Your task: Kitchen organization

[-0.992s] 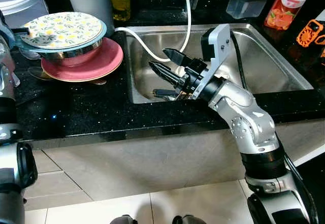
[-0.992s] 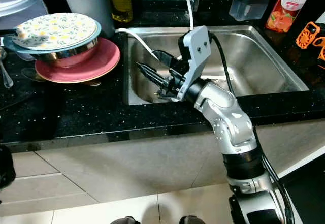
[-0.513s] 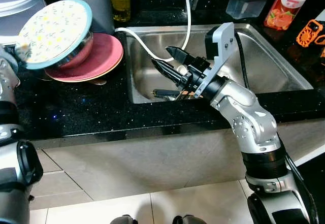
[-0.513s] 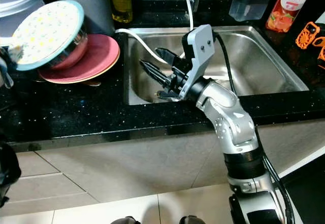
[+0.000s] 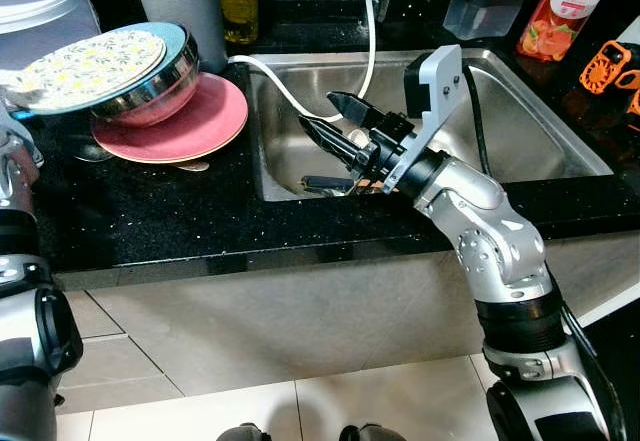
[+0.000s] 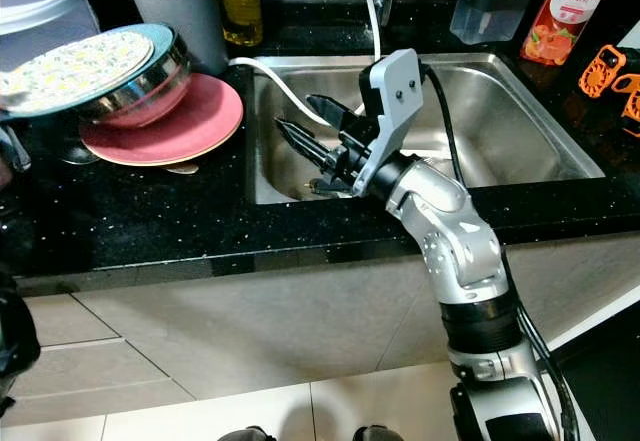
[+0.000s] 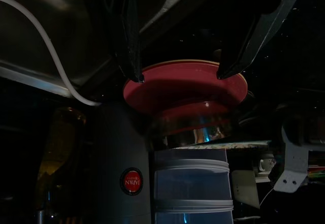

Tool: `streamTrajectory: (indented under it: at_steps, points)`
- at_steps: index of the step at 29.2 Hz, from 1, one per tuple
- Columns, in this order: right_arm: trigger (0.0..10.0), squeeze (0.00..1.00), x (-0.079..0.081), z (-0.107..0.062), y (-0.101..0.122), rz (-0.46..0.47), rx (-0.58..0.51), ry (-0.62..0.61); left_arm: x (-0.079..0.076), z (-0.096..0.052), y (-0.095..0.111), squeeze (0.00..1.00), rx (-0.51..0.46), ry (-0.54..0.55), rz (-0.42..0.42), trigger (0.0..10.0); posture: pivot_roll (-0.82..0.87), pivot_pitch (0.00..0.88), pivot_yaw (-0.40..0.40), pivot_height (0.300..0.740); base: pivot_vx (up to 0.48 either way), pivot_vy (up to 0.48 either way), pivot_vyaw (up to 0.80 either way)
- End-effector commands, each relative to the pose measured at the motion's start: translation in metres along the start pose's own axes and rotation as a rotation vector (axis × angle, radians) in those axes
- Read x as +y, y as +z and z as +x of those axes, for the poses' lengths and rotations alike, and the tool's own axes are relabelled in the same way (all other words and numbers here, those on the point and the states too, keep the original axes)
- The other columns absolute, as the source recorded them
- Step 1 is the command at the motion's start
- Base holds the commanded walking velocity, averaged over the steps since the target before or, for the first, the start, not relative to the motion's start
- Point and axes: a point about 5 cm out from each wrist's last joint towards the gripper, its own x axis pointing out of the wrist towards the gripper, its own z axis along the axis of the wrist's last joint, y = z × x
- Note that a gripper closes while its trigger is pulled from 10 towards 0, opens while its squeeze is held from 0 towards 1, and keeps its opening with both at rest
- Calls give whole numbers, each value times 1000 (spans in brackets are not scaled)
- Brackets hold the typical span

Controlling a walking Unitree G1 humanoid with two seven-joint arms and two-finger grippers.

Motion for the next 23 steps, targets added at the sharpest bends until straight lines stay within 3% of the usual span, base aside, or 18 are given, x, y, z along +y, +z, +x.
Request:
streamTrajectory:
  at_steps: [1,10,19,23]
  points:
    - [10000,0,2,0,1,-6,-10,8,4,0,5,0,1,6,2,10000,116,52,-17,740,0,0,0]
    - [10000,0,2,0,1,-7,-11,11,5,6,-15,0,97,8,23,10000,115,48,-17,740,0,0,0]
    - [10000,0,2,-1,2,-10,-9,9,6,7,-22,0,116,17,29,10000,112,46,-16,740,0,0,0]
    - [10000,0,1,-1,2,-11,-8,8,9,10,-37,0,171,27,28,10000,107,45,-15,740,0,0,0]
